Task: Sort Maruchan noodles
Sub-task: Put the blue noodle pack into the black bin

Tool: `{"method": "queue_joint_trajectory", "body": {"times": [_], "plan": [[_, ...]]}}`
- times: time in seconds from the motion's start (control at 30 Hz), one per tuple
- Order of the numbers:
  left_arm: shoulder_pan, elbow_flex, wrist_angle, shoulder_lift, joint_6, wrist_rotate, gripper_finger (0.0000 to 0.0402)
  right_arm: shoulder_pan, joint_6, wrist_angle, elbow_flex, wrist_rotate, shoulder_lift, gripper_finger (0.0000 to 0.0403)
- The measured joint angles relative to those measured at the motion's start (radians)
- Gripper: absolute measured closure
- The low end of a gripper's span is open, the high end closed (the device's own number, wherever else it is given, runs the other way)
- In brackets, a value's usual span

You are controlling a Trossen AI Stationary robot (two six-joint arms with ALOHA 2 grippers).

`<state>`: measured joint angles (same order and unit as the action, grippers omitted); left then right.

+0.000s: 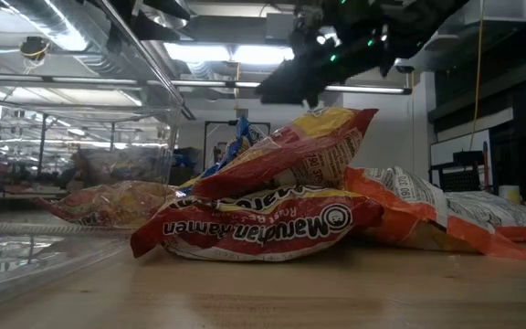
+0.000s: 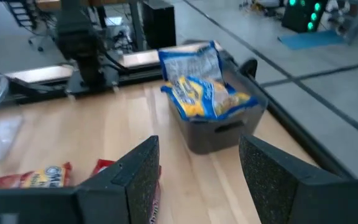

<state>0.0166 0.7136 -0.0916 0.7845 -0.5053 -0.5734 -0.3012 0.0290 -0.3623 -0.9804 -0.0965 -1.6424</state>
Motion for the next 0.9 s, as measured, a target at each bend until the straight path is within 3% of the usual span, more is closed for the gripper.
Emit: {"method": "queue_joint_trajectory", "body": {"times": [0.23, 0.47, 0.9], "plan": [[-0.019, 0.0, 0.002, 0.0, 0.002, -0.001, 0.0204, 0.0, 0.02, -0.007, -0.077, 0.088, -0.153, 0.0196], [-0.023, -0.001, 0.002, 0.0, 0.01, -0.017, 0.0204, 0.0, 0.017, 0.159, -0.206, 0.135, -0.238, 0.0196], [-0.022, -0.001, 0.003, 0.0, -0.007, -0.02, 0.0205, 0.008, -0.038, 0.121, -0.294, 0.157, -0.271, 0.0196]]}}
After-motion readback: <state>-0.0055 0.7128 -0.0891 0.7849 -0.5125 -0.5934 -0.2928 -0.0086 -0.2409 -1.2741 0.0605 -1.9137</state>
